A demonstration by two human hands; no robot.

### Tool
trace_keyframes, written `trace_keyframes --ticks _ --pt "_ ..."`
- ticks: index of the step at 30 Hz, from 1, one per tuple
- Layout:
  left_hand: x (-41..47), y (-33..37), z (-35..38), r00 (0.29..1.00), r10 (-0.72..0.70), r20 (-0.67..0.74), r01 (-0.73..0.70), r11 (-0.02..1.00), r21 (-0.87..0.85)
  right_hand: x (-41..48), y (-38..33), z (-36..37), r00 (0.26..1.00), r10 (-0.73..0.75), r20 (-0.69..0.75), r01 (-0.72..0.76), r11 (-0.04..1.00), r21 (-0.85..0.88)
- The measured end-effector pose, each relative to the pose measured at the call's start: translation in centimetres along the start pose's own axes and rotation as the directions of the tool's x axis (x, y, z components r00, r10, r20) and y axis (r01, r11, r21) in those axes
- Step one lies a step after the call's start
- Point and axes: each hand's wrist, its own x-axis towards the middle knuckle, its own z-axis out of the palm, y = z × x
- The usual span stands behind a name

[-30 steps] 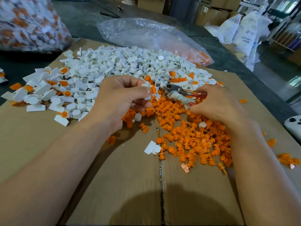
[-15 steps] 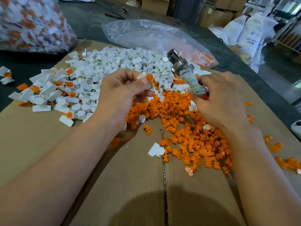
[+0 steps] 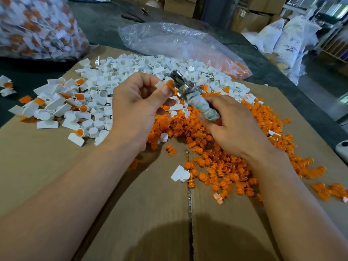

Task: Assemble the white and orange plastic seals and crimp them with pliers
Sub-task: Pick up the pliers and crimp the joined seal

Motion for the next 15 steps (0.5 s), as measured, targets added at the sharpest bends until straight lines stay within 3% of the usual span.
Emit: trace_keyframes --ticks 9,15 --pt "0.06 -0.08 -0.05 1.000 0.005 0.013 -0.004 1.000 -0.020 -0.16 -0.42 -0.23 0.998 -0.061 -0.011 0.060 0.996 -0.064" --pt "-0.01 -0.12 -0.06 1.000 0.010 0.024 -0.009 1.000 -0.014 -0.29 -0.55 -0.07 0.999 -0.026 0.036 0.025 0.999 0.027"
